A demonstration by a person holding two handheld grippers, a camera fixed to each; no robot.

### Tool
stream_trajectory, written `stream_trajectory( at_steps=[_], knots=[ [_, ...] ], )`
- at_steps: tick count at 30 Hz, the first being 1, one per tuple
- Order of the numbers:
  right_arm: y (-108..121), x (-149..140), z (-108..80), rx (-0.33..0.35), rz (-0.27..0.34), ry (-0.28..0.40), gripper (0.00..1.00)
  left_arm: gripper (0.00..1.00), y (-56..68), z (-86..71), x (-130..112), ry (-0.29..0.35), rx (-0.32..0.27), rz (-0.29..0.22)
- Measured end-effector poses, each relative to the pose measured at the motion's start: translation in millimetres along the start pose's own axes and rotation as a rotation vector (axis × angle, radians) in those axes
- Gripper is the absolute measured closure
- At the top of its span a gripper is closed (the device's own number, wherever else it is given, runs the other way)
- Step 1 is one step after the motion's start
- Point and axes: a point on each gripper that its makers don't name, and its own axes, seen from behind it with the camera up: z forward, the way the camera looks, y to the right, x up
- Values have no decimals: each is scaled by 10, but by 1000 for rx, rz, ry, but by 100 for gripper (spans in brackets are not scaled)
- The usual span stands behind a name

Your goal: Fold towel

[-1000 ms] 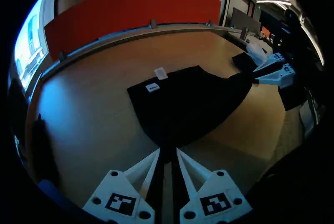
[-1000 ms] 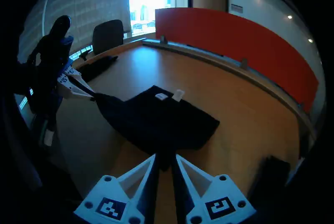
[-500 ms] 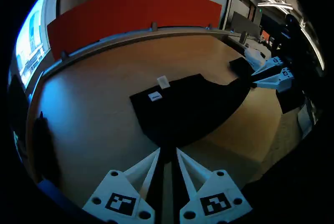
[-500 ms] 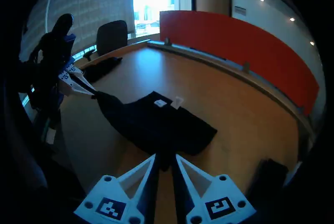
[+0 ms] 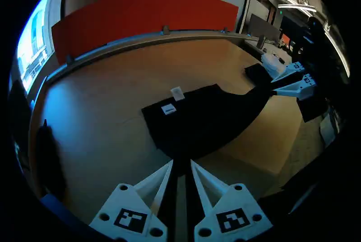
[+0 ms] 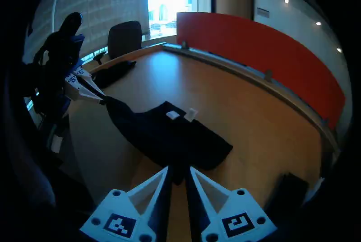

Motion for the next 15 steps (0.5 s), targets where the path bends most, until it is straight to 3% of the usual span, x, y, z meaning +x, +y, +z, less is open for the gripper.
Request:
stream_trajectory(
  at_steps=[9,15],
  knots=[
    [50,18,33,-11,2,-3,81,89,-40,45,67,9,7,-8],
    [174,51,126,-31,9,-10,81,89,-110,166,180,18,19,-8]
  ],
)
